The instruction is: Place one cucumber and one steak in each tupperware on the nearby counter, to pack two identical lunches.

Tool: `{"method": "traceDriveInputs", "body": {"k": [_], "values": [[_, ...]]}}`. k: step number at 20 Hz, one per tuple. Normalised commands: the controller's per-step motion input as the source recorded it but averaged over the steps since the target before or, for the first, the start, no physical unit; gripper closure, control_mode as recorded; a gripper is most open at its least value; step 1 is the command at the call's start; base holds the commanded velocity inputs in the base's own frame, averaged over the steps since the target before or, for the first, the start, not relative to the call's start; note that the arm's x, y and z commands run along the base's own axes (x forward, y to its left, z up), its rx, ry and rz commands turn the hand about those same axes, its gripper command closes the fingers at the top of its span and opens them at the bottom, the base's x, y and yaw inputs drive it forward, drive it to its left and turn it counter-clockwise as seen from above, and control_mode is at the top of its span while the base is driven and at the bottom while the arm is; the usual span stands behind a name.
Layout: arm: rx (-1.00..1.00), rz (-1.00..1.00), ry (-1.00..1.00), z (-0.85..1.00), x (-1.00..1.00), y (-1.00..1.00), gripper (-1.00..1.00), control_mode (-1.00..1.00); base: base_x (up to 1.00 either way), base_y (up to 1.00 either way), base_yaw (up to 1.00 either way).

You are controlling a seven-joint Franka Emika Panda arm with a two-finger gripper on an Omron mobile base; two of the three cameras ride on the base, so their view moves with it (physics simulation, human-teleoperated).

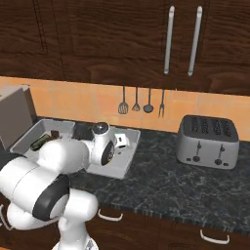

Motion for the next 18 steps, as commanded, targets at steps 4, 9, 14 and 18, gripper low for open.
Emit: {"method": "traceDriveInputs", "body": {"k": [4,9,14,18], "values": [[0.04,0.01,-0.02,0.20,0.28,-0.14,-1.00,-1.00,0.00,0.00,0.00],[0.02,0.00,-0.03,0.65,-0.09,-0.04,-1.00,-1.00,0.00,0.00,0.00],[0.01,0.00,-0.01,0.83,-0.63,-0.13,-1.00,-1.00,0.00,0.00,0.00],[0.04,-0.01,-0.07,0.58,-0.61,-0.44,-1.00,-1.00,0.00,0.00,0.00]]}}
